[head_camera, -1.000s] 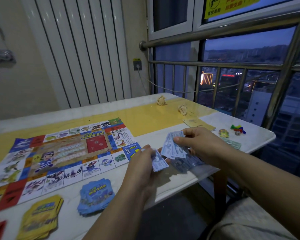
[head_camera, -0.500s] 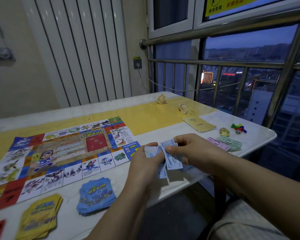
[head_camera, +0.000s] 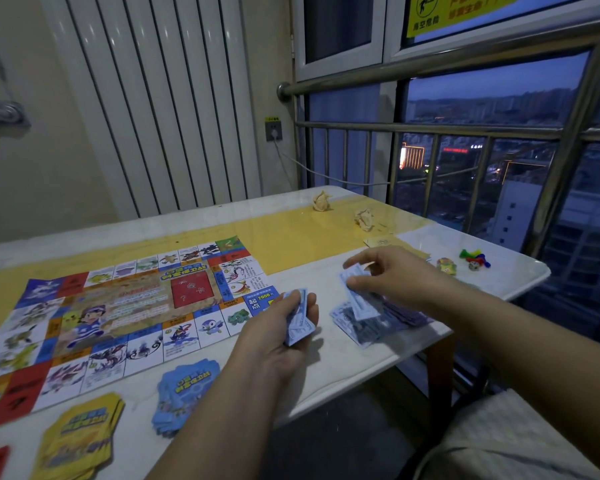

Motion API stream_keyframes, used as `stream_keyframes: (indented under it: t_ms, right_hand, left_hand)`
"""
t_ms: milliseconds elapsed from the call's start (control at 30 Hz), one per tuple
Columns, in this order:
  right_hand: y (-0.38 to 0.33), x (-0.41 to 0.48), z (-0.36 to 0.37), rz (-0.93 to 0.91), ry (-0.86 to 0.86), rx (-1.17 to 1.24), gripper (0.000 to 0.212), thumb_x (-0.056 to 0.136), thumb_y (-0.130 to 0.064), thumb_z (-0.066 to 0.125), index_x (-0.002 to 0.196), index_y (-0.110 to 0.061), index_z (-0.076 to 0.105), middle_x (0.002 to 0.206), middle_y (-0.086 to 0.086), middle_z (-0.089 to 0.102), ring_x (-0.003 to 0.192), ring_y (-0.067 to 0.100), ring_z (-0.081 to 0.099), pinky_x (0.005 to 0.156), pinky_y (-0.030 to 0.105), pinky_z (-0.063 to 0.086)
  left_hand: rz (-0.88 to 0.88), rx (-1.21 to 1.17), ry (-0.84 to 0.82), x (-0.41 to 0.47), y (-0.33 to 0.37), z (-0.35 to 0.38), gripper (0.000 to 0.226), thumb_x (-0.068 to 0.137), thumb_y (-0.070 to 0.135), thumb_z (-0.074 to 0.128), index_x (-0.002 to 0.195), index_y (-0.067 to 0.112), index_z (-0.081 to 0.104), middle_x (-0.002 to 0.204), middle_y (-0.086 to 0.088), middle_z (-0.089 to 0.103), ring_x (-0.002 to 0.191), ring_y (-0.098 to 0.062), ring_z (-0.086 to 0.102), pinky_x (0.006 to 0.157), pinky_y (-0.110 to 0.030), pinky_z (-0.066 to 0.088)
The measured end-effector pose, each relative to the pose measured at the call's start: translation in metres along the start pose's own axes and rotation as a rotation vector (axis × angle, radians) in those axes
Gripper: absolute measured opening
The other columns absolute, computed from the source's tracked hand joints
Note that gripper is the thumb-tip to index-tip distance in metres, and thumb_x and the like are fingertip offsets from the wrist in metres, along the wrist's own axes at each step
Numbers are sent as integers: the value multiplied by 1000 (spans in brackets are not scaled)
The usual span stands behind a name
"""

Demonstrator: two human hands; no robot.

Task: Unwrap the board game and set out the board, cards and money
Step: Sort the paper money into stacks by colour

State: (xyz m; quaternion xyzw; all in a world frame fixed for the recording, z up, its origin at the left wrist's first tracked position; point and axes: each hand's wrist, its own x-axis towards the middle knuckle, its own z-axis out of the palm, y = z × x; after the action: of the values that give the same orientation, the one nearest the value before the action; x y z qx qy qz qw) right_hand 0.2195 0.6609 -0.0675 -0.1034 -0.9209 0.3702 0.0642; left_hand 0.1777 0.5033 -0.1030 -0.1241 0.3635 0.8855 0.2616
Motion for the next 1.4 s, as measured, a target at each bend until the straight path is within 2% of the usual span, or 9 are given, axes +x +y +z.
stream_keyframes:
  t_ms: [167,333,467,600,800,867,933,1167,1400]
  right_hand:
    - [7,-2,9,-95,160,-187,49,91,-39,58,135,-21,49,122,-2,57,98,10,50,81,24,41]
    - [-5,-10,21,-23,-65,135,37,84,-45,65,109,-19,64,97,1,68,78,8,63,67,23,49]
    - [2,-8,27,-10,21,150,15,84,-28,70,89,-14,66,78,-2,67,63,7,59,60,25,47]
    - [6,-6,28,14,115,328,10,86,-22,68,83,-12,66,74,0,66,63,9,59,58,24,45]
    - [8,-9,6,-35,155,634,33,71,-35,75,82,-4,68,84,29,58,76,28,53,72,42,46]
    - [7,-14,4,0,25,578,55,62,-42,77,93,2,66,103,39,57,84,38,59,86,50,49]
    - [5,-18,12,37,-66,484,35,74,-31,74,97,-5,69,106,32,62,86,36,63,87,46,53]
    - [9,-12,26,40,76,513,8,87,-19,66,81,-15,68,69,-1,66,58,8,57,60,25,44]
    - [12,-10,13,40,109,428,29,83,-27,71,85,2,67,67,14,59,59,16,51,56,28,40]
  left_hand:
    - [-100,33,16,-12,-3,10,17,97,8,49,83,-2,53,81,-16,54,83,-24,54,70,-36,44]
    - [-189,82,-233,-18,-8,13,28,89,-3,29,104,-11,52,94,-25,61,86,-37,58,77,-47,47]
    - [-158,163,-326,-20,-9,11,37,87,-14,23,115,-14,47,108,-31,57,97,-39,57,75,-44,49]
    - [-41,267,-270,-18,-13,8,31,88,-19,31,102,-9,57,96,-25,64,88,-31,63,67,-34,55]
    - [82,375,-170,-9,-13,5,30,87,-18,40,106,1,55,95,-21,67,84,-31,65,74,-47,56]
    - [109,394,-157,-5,-14,2,34,87,-16,44,113,1,56,93,-19,69,80,-28,66,70,-44,58]
    - [144,446,-156,-3,-16,2,35,86,-13,50,117,2,57,94,-18,70,79,-27,67,57,-35,59]
    - [182,444,-170,-4,-18,1,29,87,-4,57,116,4,59,82,-9,73,66,-18,70,63,-34,57]
    - [137,297,-122,-3,-8,3,33,90,-8,51,122,-1,55,82,-12,71,70,-17,69,53,-25,57]
